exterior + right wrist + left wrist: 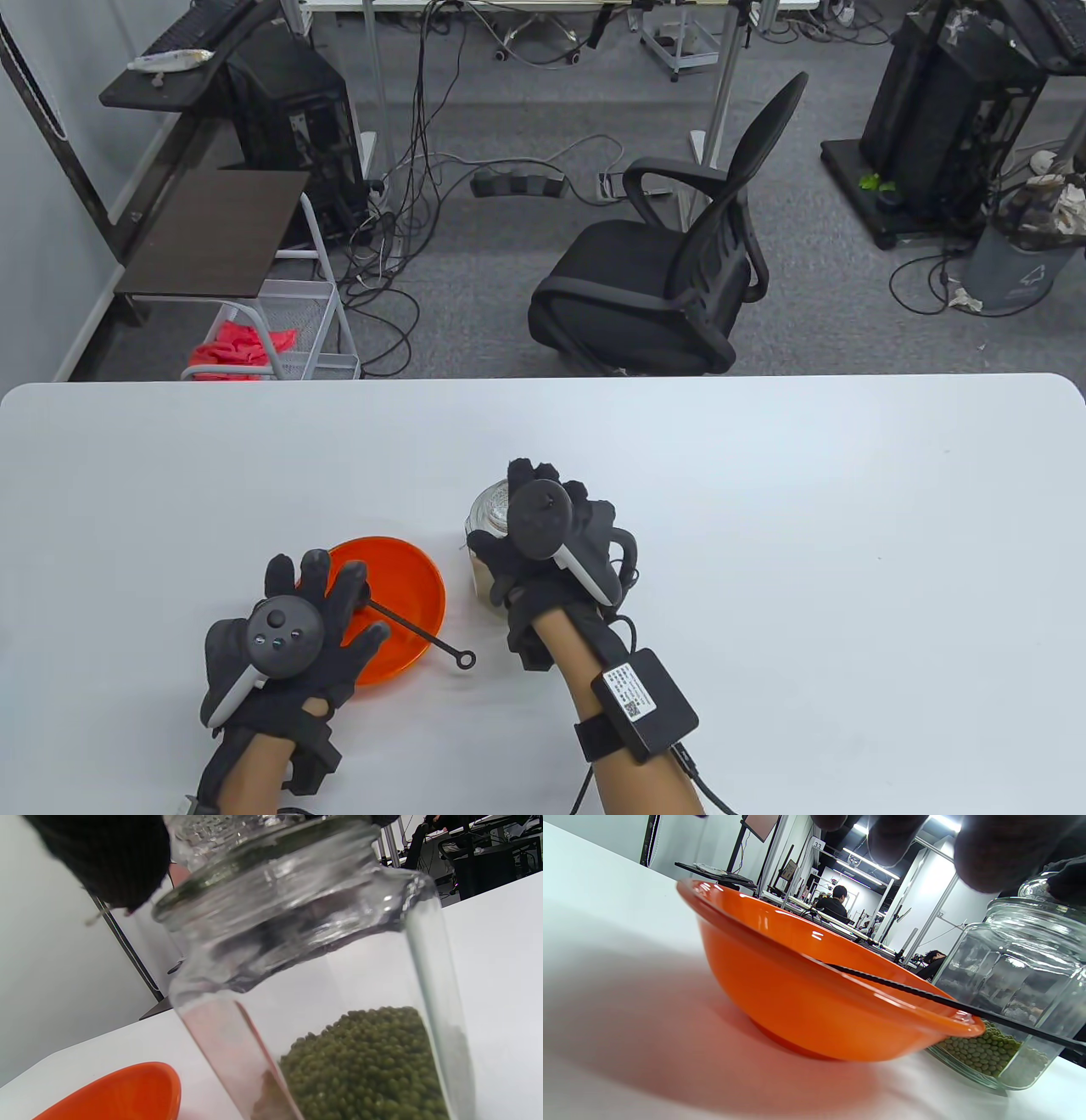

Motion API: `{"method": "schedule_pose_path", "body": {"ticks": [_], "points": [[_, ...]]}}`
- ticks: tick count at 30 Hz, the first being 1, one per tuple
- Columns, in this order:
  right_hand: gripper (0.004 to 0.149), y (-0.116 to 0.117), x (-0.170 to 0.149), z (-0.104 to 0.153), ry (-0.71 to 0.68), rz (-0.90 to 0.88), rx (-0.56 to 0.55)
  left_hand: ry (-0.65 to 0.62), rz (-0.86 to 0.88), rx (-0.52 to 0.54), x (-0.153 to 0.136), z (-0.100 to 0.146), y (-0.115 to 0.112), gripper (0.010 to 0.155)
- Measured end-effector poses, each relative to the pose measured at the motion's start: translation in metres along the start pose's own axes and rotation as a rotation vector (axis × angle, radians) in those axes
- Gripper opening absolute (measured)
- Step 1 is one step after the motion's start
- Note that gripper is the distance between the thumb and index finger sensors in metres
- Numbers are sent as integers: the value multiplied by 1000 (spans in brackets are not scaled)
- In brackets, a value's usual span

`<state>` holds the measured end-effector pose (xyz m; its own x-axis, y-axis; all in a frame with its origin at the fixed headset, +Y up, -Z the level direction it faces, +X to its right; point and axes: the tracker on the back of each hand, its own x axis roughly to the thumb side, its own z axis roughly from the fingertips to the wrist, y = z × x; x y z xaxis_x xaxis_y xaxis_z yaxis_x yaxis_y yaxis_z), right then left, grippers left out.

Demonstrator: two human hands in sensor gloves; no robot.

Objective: Portion mung beans with measuring scoop (Bowl in hand)

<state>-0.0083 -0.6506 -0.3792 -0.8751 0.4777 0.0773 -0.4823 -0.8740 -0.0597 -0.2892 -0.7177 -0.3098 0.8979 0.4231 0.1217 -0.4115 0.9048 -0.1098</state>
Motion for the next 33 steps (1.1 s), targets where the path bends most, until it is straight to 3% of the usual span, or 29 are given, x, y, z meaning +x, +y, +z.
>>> {"method": "schedule_pose_path", "body": {"ticks": [21,33], "points": [[83,-1,-13,-4,-2,-179,-50,-10,5,-8,2,0,-1,78],[83,-22,-11,5,-29,-294,-104,-16,14,-5,2,0,-1,78]]}}
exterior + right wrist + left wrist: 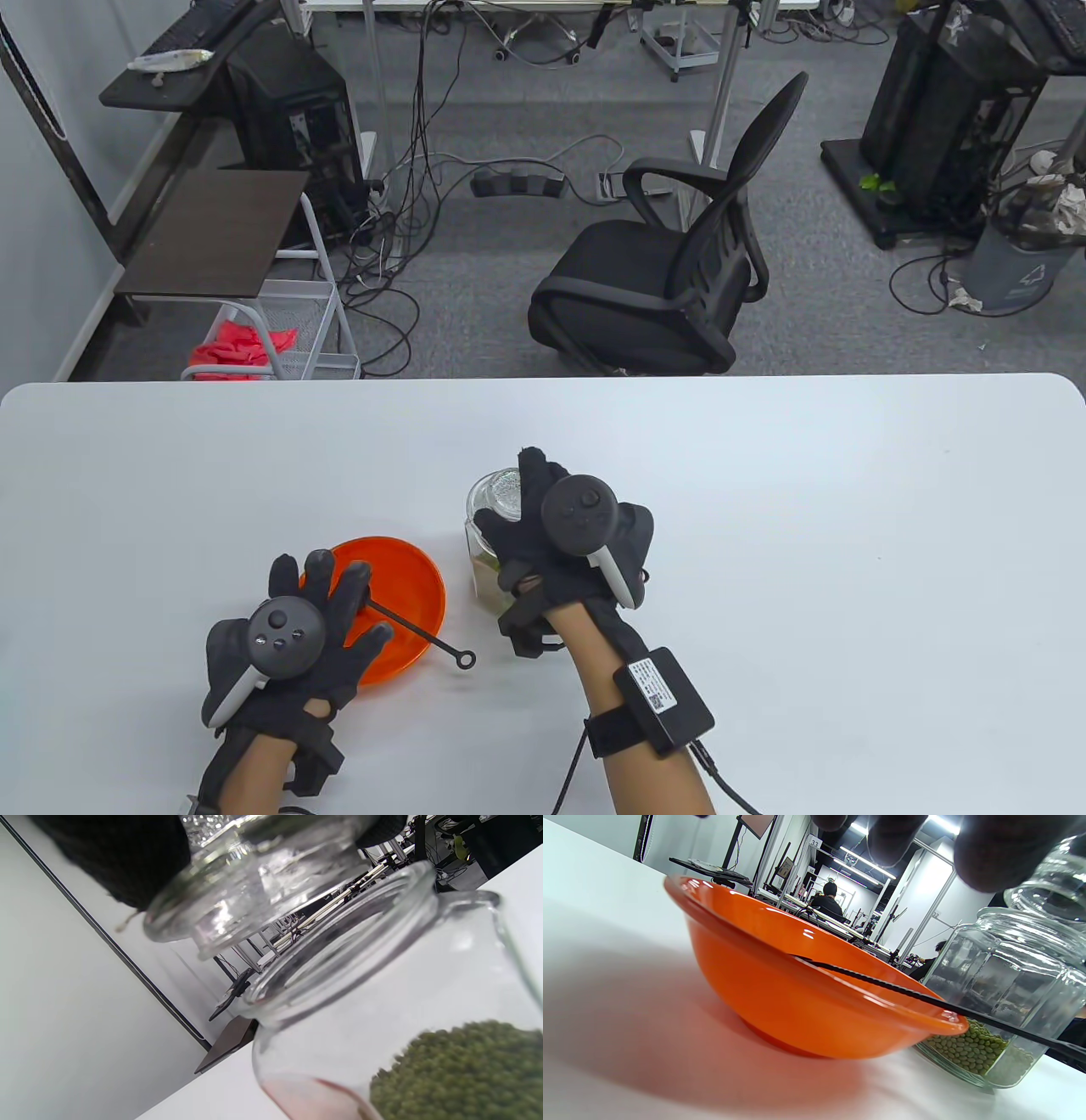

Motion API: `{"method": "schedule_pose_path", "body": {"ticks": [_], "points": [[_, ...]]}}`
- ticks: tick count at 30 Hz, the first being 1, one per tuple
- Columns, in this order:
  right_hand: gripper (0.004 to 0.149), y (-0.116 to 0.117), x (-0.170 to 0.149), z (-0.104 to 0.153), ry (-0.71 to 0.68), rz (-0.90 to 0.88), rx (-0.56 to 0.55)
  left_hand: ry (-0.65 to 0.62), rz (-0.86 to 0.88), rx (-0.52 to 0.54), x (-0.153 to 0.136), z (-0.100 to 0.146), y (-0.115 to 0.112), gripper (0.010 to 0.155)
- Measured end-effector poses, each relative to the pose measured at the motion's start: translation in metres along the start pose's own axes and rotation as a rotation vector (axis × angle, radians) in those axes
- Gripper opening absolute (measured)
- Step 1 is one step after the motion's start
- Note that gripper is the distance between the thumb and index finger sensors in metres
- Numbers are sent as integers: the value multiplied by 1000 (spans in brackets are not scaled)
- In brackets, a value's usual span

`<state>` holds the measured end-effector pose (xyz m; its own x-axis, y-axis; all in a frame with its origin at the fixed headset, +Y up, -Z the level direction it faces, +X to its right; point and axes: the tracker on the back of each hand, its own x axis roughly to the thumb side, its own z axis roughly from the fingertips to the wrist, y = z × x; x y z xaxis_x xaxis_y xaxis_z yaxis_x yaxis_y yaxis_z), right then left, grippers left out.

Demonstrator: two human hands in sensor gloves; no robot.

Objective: Portion mung beans with measuring scoop (Bowl in hand)

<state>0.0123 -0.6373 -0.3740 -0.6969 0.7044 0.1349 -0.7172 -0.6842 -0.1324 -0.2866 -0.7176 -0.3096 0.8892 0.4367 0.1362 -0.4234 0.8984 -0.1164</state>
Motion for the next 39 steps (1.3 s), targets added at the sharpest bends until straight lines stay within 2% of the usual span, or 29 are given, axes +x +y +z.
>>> {"method": "schedule_pose_path", "body": {"ticks": [9,18,39], "points": [[83,-25,-2,11,-1,-64,-37,0,1,-2,1,0,-1,78],[83,-42,-24,22,43,-69,-70,-3,-3,-4,2,0,-1,78],[83,-63,-110,43,274,-26,-153,-5,-7,-9,3,1,-1,78]]}}
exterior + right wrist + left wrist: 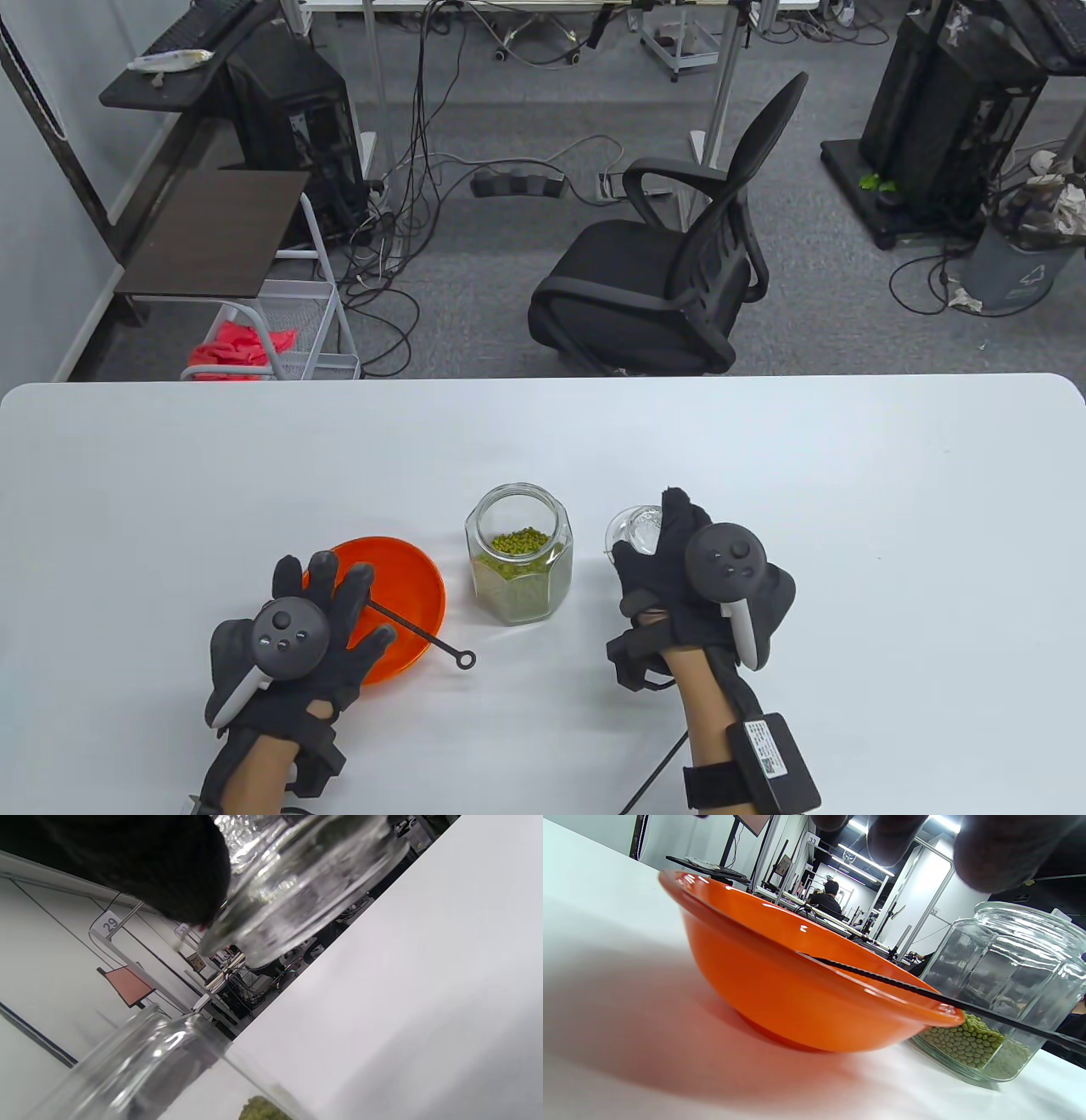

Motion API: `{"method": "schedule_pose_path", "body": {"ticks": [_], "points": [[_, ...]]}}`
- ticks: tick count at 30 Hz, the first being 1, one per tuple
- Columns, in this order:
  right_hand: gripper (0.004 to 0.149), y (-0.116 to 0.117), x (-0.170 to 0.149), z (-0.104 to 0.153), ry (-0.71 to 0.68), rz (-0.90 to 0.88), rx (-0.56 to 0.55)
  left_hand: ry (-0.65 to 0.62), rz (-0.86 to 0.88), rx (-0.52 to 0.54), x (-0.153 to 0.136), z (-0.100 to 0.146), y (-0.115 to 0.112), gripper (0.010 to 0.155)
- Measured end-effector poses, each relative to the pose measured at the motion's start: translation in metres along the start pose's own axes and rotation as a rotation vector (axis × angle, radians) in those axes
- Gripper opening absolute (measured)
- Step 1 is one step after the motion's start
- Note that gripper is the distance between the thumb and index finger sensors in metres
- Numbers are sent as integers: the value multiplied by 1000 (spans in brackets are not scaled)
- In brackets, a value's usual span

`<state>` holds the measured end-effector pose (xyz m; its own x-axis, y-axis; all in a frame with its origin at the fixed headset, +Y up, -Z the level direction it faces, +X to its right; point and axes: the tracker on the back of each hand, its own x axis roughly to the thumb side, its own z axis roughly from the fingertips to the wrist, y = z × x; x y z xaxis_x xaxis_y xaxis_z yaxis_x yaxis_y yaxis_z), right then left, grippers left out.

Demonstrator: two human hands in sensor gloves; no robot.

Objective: Portion mung beans with measuring scoop (Bowl in hand)

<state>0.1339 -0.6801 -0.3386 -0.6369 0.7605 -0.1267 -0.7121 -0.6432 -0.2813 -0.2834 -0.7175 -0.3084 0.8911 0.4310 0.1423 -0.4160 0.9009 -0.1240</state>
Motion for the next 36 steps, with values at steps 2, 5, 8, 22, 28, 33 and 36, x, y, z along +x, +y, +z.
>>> {"method": "schedule_pose_path", "body": {"ticks": [2,5,8,22,28,33,36], "points": [[82,0,-10,-1,30,4,-7,0,-1,0,0,0,0,78],[82,0,-23,-2,63,27,-13,1,0,1,0,0,0,78],[82,1,-37,-1,91,40,-22,3,-2,1,0,0,0,78],[82,13,-80,6,174,112,-18,-2,-17,-18,3,0,-3,78],[82,21,-90,7,203,194,23,-1,-16,-16,3,-1,-3,78],[82,23,-92,8,203,217,30,-3,-11,-15,3,-1,-3,78],[83,24,-91,10,203,253,40,-6,-10,-17,3,-1,-3,78]]}}
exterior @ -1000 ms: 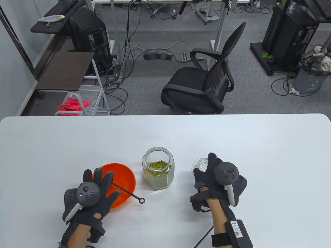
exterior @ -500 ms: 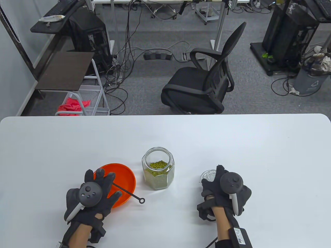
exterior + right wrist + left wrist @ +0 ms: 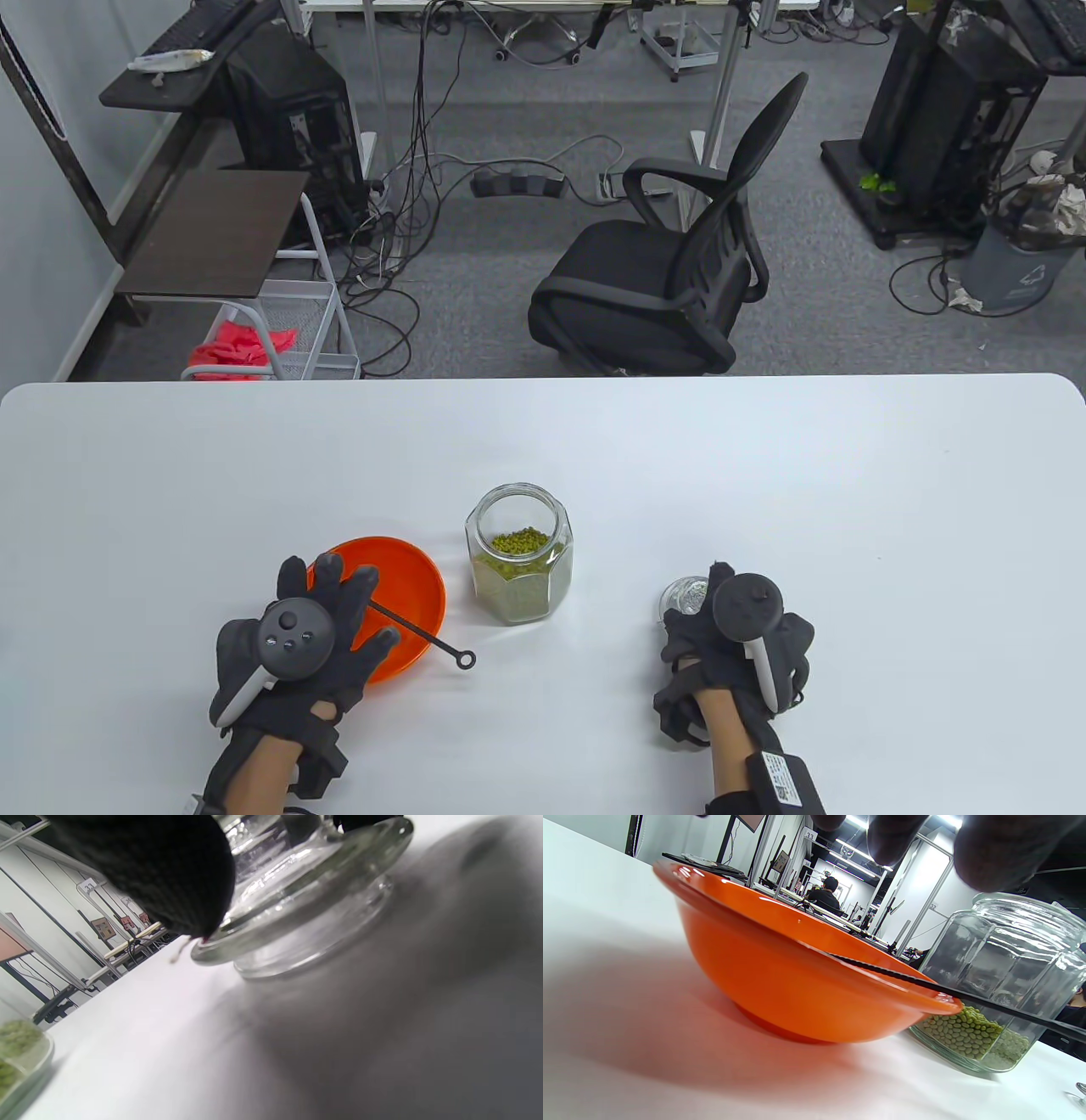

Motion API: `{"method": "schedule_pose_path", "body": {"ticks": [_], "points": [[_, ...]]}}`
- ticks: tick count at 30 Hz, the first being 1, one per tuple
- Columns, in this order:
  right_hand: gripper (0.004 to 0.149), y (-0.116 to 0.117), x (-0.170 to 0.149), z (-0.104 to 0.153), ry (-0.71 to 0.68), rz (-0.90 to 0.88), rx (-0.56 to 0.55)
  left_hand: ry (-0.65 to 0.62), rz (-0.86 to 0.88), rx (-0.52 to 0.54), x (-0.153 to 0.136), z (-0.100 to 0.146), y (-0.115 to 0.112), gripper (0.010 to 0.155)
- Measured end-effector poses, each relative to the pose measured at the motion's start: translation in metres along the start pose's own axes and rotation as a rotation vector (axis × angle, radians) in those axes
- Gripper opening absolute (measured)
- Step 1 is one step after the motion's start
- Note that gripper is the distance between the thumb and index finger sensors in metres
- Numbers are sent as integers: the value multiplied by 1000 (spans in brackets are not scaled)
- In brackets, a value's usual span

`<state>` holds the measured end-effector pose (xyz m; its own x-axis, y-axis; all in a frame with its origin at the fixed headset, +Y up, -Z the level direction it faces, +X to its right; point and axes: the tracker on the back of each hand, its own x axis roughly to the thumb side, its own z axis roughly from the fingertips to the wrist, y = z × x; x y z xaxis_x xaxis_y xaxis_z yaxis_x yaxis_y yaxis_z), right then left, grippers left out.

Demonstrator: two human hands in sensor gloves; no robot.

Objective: Portion mung beans with measuring scoop (Bowl in hand)

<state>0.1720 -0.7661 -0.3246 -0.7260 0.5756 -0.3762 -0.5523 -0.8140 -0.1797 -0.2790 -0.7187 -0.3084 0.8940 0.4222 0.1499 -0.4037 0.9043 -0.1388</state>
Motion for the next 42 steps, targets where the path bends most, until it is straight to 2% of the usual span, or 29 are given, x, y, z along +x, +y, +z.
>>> {"method": "schedule_pose_path", "body": {"ticks": [7,12,19,28,42], "points": [[83,-6,7,7,-24,38,-12,-7,6,4,0,0,0,78],[82,-20,28,19,-129,-7,-35,19,-12,10,0,1,1,78],[81,-26,47,38,-245,-8,-55,64,-27,11,-4,0,4,78],[81,-20,49,50,-304,6,-39,211,-9,-15,-25,-13,13,80],[80,-27,49,52,-314,-12,-53,481,-53,-159,-63,-43,24,92]]}}
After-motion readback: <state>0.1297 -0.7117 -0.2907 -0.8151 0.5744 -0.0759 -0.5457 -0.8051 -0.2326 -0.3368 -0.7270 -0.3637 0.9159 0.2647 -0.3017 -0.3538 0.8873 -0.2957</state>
